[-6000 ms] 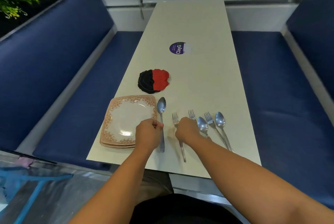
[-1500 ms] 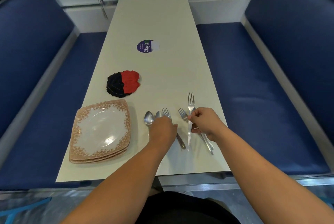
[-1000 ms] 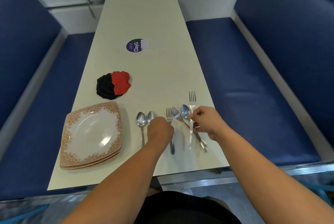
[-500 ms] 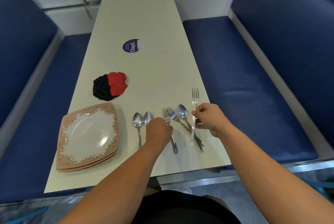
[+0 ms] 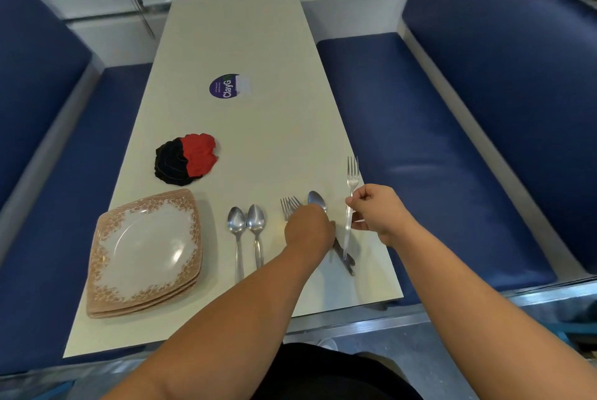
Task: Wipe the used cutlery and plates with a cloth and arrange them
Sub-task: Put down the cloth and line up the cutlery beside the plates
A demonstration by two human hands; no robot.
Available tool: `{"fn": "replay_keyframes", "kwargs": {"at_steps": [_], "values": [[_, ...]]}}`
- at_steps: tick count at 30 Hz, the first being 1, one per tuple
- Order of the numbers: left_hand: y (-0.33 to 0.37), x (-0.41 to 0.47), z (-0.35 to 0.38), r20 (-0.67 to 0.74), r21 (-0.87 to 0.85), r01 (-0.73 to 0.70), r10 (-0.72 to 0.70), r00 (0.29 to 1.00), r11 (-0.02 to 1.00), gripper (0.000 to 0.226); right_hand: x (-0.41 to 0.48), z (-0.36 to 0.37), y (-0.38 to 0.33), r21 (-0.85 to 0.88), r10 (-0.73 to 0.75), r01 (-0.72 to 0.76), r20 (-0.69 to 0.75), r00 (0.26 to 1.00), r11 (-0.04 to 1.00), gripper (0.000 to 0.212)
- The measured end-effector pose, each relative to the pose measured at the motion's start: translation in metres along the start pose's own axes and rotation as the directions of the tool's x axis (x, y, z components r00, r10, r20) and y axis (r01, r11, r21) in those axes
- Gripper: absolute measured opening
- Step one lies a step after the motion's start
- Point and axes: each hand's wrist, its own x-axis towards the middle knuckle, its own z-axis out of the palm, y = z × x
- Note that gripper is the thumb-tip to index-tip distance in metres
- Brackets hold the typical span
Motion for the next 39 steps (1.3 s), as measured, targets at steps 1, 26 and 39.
{"fn": "replay_keyframes", "kwargs": {"at_steps": [1,26,39], "values": [[0.0,0.001,0.001,0.012,-0.002,0.017,-0.017,1.0,1.0,0.025,0.0,-0.001,0.0,-0.004,-0.002,0.002,-0.004,1.0,1.0,0.011],[-0.092,-0.01,-0.035,0.033,-0.336,0.195,-0.196,0.98,0.921,0.026,0.001,0.035,-0.007,-0.028,0.02,-0.018,0.085,0.996,0.999,0.013],[-0.108,-0.015,-0.027,0.032,-0.171,0.279,-0.278,0.96,0.945,0.028,-0.006,0.06,-0.01,-0.027,0.007,-0.003,0.127,0.992,1.0,0.009]]}}
